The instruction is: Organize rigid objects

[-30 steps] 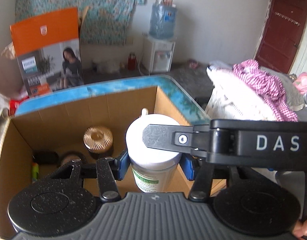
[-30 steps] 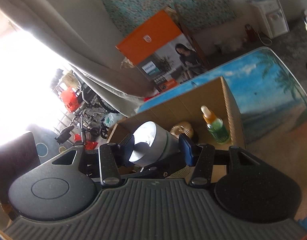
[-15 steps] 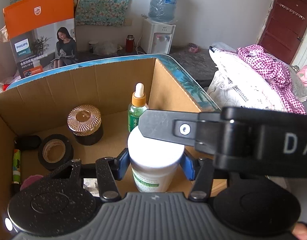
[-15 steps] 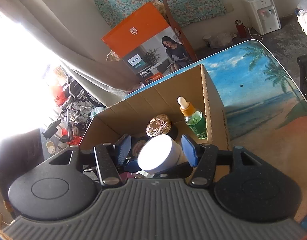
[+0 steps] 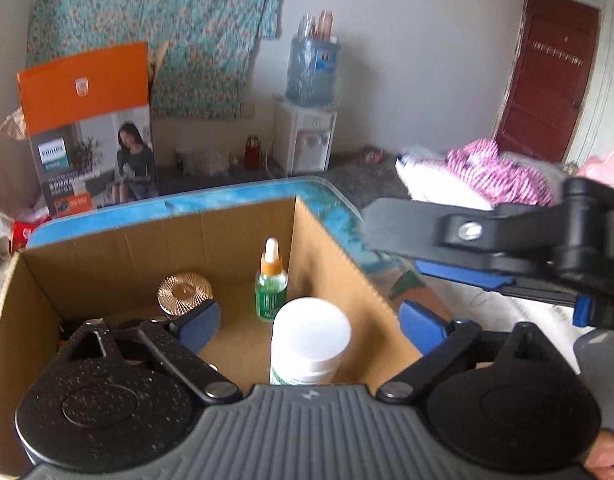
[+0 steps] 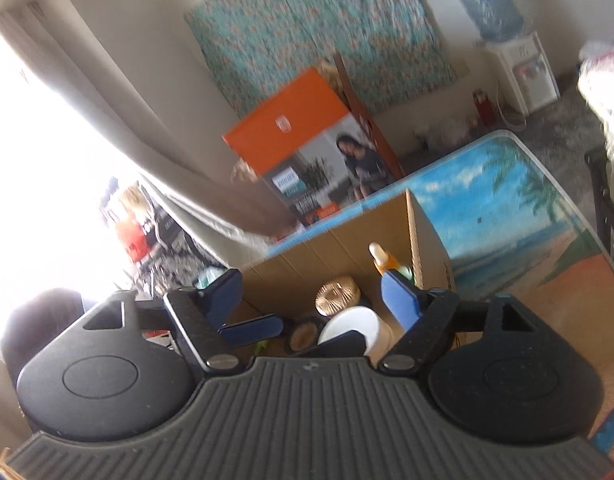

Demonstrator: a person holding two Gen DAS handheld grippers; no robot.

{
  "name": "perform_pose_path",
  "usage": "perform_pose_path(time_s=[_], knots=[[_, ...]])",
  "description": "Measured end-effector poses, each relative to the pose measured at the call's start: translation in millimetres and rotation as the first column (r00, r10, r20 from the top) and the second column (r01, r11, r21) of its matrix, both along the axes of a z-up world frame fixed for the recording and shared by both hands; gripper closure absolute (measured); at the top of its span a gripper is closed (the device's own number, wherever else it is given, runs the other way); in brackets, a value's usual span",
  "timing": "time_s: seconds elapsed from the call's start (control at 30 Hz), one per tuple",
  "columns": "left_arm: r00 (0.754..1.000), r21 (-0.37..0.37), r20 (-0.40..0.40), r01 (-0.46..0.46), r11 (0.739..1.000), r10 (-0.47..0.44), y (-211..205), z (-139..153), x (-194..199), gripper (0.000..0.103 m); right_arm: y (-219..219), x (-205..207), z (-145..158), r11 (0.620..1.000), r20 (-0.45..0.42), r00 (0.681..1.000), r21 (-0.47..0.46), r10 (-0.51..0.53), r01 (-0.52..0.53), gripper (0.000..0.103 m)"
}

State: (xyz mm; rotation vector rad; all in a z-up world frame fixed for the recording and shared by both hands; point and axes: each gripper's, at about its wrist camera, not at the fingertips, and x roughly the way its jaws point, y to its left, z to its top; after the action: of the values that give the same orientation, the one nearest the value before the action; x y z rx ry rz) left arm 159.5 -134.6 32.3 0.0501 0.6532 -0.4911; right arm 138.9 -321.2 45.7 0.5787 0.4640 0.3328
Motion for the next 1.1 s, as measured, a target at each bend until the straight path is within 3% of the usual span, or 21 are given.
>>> perform_pose_path(time_s=[0.2,0.4,0.6,0.87,1.1], knots=[[0.996,-0.035,0.087,0.002,0.999,0.001,22,31,-40,0.000,-6,-48,27,0.999,0.109,0.993,0.020,-0.032,0.030,0.012],[0.996,-0.043,0.081,-0.026,0.999,0.030,45,46,-65,0.000,0,-86,39,0.999,0.156,0.987,0.029,-0.038,0.034,0.005],[0.992,-0.024,0.051,-0.111,0.994,0.112,66,49,-72,0.000,14,-102,38,1.000,0.144,0.989,0.017,-0.024,0.022,0.002],[0.973,0.024,0.070,-0.222,0.975,0.220,78,55,-79,0.000,25,-105,37,1.000,0.124,0.992,0.001,-0.010,0.010,0.001],[0.967,0.026,0.080,-0.244,0.969,0.241,80,55,-81,0.000,35,-103,33,1.000,0.100,0.995,-0.030,0.000,0.003,0.001]])
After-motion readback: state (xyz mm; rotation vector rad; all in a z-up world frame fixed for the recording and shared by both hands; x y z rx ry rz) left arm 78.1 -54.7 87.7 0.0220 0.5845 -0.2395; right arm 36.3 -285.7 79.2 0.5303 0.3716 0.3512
